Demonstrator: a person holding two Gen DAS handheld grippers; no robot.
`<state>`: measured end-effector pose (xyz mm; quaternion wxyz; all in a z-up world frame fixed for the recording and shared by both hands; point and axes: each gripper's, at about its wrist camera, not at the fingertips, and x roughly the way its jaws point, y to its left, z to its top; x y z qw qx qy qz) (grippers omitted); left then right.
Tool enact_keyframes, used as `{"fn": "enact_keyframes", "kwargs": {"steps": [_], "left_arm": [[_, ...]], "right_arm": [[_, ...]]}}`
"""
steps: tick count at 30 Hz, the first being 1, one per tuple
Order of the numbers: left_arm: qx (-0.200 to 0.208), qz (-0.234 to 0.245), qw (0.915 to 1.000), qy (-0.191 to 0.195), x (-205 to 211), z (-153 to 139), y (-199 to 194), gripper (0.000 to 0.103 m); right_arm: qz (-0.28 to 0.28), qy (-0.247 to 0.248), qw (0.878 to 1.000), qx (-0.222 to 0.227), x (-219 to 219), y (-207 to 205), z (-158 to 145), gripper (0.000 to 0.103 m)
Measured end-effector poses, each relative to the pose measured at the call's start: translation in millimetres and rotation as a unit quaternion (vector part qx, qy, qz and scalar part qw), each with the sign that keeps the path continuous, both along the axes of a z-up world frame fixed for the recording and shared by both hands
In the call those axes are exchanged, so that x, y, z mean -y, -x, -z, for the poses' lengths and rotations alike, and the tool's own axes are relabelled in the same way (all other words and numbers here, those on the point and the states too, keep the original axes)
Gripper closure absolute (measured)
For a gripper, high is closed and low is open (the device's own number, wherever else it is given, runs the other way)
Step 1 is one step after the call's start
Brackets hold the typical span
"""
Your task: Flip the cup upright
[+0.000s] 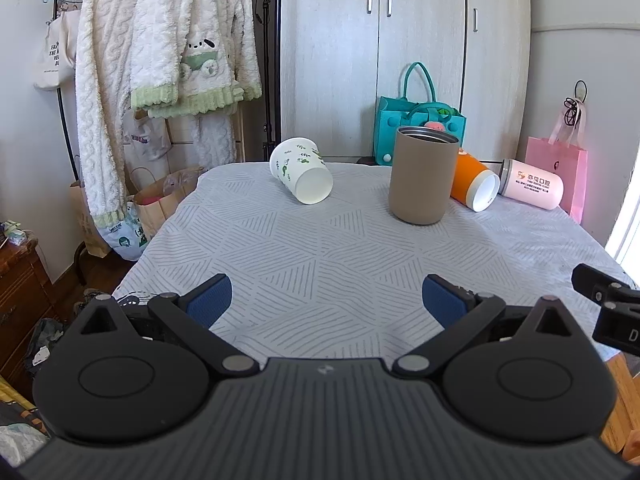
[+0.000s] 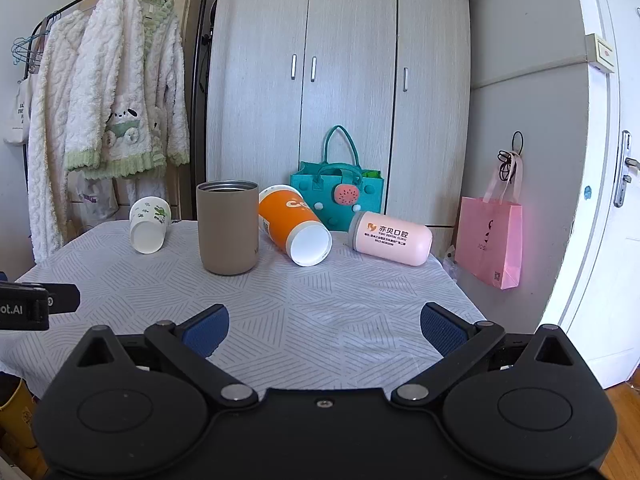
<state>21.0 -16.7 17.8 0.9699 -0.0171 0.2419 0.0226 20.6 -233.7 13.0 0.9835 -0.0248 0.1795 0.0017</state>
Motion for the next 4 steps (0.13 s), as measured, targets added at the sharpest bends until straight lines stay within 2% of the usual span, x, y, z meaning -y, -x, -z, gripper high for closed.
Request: {"fn": "enact_keyframes", "kwargs": {"steps": [4], "left_arm": [[-0.002, 0.003, 0.9999, 0.010, -1.9, 0.3, 0.2, 0.000]], "right_arm": [[0.000, 0.001, 1.000, 0.000, -0.3, 0.6, 0.0, 0.000]]}}
